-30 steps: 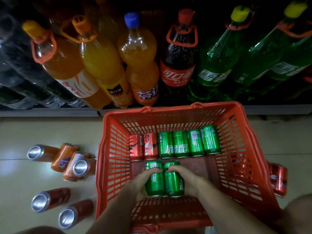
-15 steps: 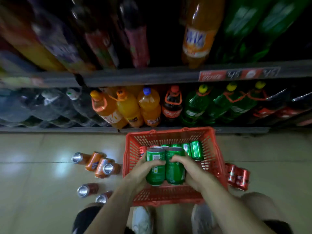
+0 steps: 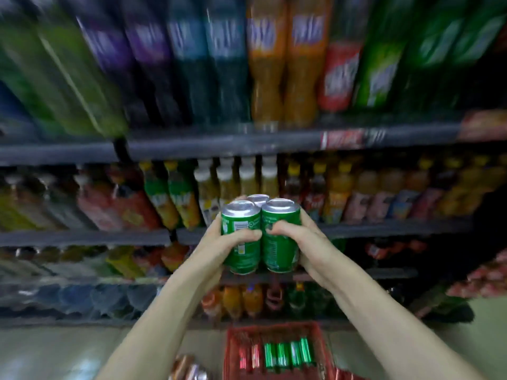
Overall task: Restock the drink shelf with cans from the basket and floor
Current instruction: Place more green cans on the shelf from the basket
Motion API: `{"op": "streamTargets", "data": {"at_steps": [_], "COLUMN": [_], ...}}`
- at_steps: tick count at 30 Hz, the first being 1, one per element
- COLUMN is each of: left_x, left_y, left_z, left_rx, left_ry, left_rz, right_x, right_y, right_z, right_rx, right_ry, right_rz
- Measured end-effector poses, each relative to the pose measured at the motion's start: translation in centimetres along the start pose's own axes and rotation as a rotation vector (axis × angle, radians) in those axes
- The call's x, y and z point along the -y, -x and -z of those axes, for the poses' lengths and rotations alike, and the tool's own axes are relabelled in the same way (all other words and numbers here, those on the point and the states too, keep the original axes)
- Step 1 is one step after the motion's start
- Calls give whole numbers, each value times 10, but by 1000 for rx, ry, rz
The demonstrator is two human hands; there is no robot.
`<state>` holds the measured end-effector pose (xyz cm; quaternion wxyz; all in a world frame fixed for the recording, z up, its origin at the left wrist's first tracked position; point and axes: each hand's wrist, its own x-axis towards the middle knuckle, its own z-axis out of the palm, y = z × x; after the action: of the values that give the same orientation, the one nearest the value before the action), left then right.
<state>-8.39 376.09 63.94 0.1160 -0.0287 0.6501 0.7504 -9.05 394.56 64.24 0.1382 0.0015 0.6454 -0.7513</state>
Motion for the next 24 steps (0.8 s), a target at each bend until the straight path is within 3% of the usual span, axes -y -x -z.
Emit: {"op": "streamTargets", "data": {"at_steps": [6,11,15,19,24], "left_x": [-189,-304,-363,-405,-448], "left_y": [38,63,59,47,25], "left_z": [-36,-58,-61,-63,-72], "left_rx": [94,179,218,248,265], "left_ry": [-54,-141,-178,-213,-227], "left_rz": [-344,-570,-615,-669,-645], "right_x": [195,305,373,408,450], "right_y": [43,72,74,73,49], "right_z": [-27,-41,-53,-63,-65], "right_rx": [48,66,11,17,70], "right_ry": [91,125,267,188,186], "right_rz": [313,508,494,628,628]}}
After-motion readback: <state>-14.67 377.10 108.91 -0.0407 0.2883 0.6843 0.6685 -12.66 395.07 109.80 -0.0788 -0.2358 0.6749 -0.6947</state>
